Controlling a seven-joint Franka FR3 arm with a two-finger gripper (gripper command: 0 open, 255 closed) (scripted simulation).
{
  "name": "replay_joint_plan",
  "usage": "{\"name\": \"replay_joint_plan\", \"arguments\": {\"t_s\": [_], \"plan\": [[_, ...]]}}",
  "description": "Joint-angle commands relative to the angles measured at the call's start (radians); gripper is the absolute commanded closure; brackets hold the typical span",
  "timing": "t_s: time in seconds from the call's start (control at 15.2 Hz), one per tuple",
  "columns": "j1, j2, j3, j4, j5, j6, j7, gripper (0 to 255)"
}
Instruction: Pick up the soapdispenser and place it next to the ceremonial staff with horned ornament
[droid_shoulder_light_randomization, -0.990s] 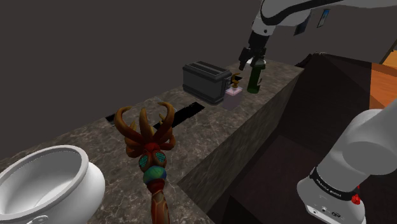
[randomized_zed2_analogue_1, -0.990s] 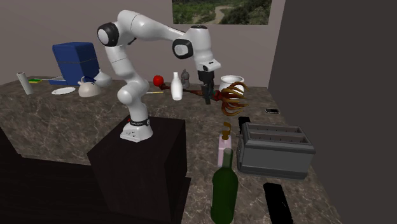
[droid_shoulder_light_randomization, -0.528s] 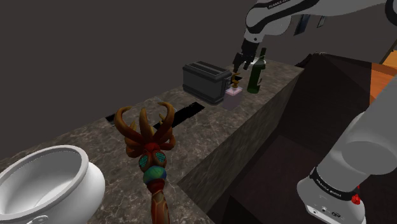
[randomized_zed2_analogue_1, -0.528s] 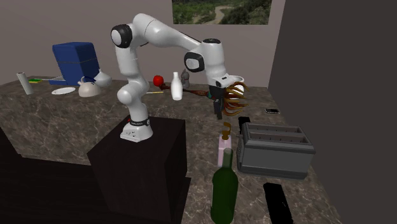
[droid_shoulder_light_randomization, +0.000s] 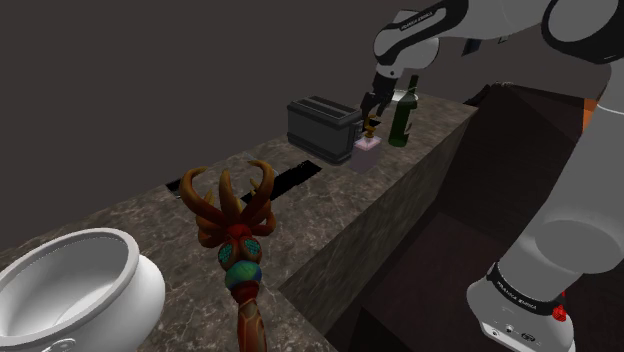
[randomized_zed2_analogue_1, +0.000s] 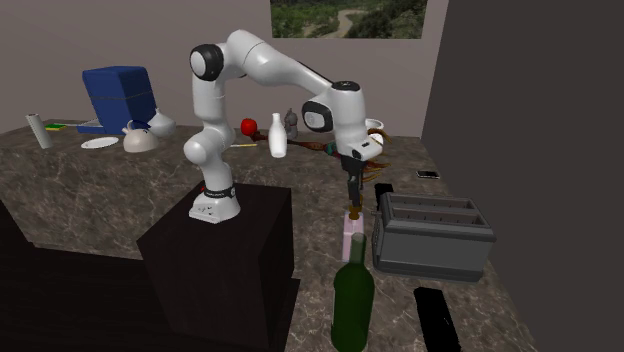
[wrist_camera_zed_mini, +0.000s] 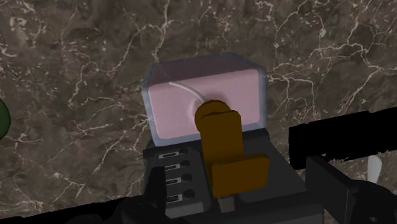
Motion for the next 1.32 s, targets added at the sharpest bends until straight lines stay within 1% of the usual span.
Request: {"name": "replay_joint_plan", "arguments": {"t_s": [0.0, 0.13, 0.66, 0.73, 1.25], "plan": [[0.001, 0.015, 0.003, -0.007, 0.008, 0.021, -0.004, 0], [0.001, 0.027, 0.004, -0.013, 0.014, 0.039, -0.008, 0], [0.0, 0.027, 0.004, -0.013, 0.014, 0.039, -0.008, 0], [0.0, 0.027, 0.004, -0.013, 0.014, 0.039, -0.008, 255], [0.001, 0.026, 0.004, -0.012, 0.014, 0.037, -0.007, 255]]}}
